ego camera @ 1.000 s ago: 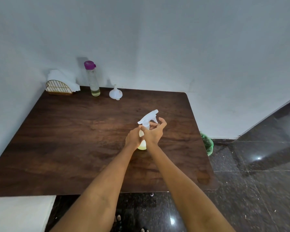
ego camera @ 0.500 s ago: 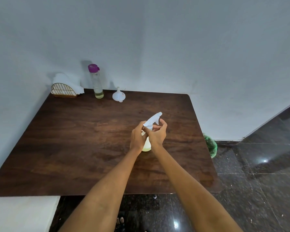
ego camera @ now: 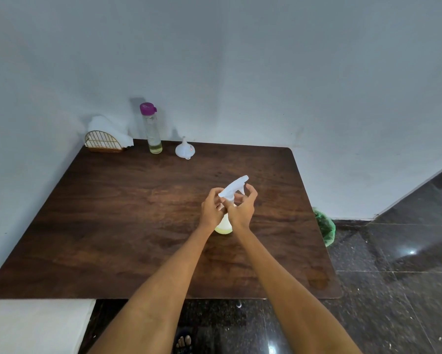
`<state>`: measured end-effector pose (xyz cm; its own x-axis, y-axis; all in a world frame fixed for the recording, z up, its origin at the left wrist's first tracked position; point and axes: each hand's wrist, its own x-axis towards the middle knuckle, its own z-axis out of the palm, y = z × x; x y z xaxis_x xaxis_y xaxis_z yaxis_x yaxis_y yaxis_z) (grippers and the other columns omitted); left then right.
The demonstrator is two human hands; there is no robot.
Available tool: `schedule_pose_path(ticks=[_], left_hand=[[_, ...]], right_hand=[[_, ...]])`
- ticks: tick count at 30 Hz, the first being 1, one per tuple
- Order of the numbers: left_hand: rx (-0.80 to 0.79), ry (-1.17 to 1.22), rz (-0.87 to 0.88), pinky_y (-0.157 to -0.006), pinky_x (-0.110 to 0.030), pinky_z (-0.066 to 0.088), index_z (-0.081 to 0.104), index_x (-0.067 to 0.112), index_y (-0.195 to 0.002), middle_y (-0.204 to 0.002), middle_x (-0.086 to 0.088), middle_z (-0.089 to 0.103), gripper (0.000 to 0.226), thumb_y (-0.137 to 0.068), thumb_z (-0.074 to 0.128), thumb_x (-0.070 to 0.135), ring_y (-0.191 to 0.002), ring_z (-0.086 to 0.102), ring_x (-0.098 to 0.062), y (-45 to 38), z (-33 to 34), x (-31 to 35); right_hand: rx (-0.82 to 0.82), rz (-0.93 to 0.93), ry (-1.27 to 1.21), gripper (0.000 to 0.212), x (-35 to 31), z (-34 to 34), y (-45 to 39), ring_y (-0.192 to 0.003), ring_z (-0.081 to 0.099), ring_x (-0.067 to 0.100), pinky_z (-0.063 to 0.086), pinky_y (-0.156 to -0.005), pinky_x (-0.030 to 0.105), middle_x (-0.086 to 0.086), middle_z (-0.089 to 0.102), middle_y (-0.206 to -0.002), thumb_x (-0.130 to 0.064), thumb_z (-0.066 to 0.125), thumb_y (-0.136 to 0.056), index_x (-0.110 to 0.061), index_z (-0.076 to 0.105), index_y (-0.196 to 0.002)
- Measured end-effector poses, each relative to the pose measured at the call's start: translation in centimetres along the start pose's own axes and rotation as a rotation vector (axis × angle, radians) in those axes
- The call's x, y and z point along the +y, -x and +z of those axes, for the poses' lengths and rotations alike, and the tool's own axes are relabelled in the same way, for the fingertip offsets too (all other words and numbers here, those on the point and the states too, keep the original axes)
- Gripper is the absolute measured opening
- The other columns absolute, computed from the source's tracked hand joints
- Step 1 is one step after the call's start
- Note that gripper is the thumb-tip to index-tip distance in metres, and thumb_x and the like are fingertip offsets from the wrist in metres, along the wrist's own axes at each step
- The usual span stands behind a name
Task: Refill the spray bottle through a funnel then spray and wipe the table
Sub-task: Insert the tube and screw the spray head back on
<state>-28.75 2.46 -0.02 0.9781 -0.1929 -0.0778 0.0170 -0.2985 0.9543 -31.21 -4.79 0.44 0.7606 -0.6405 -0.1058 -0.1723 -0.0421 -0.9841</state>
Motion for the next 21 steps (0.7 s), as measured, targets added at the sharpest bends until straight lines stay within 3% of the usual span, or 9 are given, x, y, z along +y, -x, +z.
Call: schedule_pose_path(ticks=[3,5,7,10,15,18,21], left_hand=[[0.055,0.021,-0.012,-0.070,-0.010,0.050,0.055,0.004,-0.097,-0.097,-0.006,0.064,0.021,-0.082,0.062,-0.009,-0.091,0.060,-0.018,0.7,0.4,-1.1],[0.072,0.021,-0.001,-0.073,-0.017,0.051,0.054,0.007,-0.089,-0.094,-0.005,0.063,0.017,-0.084,0.058,-0.009,-0.090,0.059,-0.017,0.8,0.6,-1.5],[0.066,0.029,0.011,-0.078,-0.026,0.052,0.058,0.002,-0.097,-0.098,-0.005,0.064,0.012,-0.087,0.057,-0.005,-0.094,0.061,-0.019,0.8,0.7,-1.4],[0.065,-0.031,0.046,-0.080,-0.029,0.054,0.058,0.002,-0.112,-0.108,-0.010,0.067,0.026,-0.086,0.061,-0.001,-0.097,0.063,-0.020,0.7,0.6,-1.0],[0.048,-0.084,0.031,-0.079,-0.042,0.055,0.063,0.001,-0.107,-0.104,-0.016,0.070,0.021,-0.087,0.061,0.007,-0.097,0.065,-0.032,0.0,0.2,-1.1],[0.019,-0.070,0.016,-0.081,-0.035,0.053,0.061,0.003,-0.112,-0.107,-0.015,0.069,0.028,-0.087,0.064,0.014,-0.099,0.065,-0.026,0.1,0.1,-0.6],[0.019,-0.080,-0.005,-0.081,-0.031,0.051,0.062,0.002,-0.108,-0.105,-0.014,0.069,0.028,-0.083,0.069,0.013,-0.099,0.064,-0.025,0.2,0.2,-1.1]], right_hand=[[0.097,0.040,-0.046,0.078,0.1,0.6,0.4,-0.084,0.060,0.010,0.050,-0.083,0.028,-0.009,0.060,-0.086,-0.009,0.080,-0.068,-0.018,0.035,-0.131],[0.120,0.046,-0.060,0.079,0.2,0.9,0.5,-0.081,0.058,0.009,0.049,-0.081,0.028,-0.010,0.058,-0.084,-0.011,0.082,-0.066,-0.018,0.037,-0.130],[0.124,0.055,-0.057,0.080,0.2,1.0,0.4,-0.085,0.059,0.012,0.050,-0.083,0.029,-0.004,0.060,-0.089,-0.013,0.083,-0.065,-0.020,0.037,-0.131],[0.087,0.052,-0.051,0.082,0.4,1.0,0.2,-0.086,0.060,0.014,0.052,-0.084,0.031,0.001,0.061,-0.092,-0.014,0.082,-0.066,-0.019,0.035,-0.133],[0.002,-0.049,-0.003,0.072,1.3,-0.1,0.3,-0.089,0.058,0.009,0.051,-0.086,0.028,-0.007,0.058,-0.101,-0.018,0.075,-0.076,-0.016,0.034,-0.135],[-0.034,-0.123,0.027,0.056,1.3,-0.5,0.4,-0.090,0.057,0.000,0.048,-0.088,0.020,-0.011,0.056,-0.111,-0.010,0.062,-0.087,-0.014,0.035,-0.135],[-0.024,-0.116,0.031,0.057,0.8,-0.6,0.1,-0.093,0.057,0.005,0.047,-0.085,0.019,-0.006,0.059,-0.113,-0.008,0.066,-0.083,-0.015,0.039,-0.133]])
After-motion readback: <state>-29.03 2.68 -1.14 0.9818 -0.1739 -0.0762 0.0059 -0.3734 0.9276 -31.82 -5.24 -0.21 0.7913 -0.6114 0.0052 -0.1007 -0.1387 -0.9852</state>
